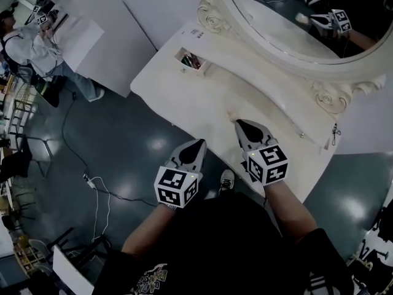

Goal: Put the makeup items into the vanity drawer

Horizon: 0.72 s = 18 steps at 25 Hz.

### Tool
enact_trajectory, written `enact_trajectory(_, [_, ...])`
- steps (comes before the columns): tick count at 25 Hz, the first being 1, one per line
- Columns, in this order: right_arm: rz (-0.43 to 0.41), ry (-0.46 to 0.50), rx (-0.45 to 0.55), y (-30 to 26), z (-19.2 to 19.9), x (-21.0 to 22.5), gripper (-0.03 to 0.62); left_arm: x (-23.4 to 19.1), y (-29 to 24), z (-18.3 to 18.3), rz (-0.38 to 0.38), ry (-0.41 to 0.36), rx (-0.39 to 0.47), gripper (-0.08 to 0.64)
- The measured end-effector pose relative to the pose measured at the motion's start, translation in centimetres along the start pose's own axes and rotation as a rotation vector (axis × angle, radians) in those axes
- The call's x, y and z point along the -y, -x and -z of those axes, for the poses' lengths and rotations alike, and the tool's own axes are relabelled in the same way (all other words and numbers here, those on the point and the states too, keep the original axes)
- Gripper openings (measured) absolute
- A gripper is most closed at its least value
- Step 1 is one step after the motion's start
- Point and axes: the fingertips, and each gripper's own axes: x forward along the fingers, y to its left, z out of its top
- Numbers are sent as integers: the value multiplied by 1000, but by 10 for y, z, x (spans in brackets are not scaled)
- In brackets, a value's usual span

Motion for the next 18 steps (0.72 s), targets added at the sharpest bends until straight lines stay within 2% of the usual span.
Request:
enact_trajectory(10, [-96,18,69,-17,-43,-28,31,-16,9,-28,-65,-13,35,-2])
enact_trajectory(18, [-85,19,112,-42,-62,-33,31,-42,1,-46,-45,-51,45,-3])
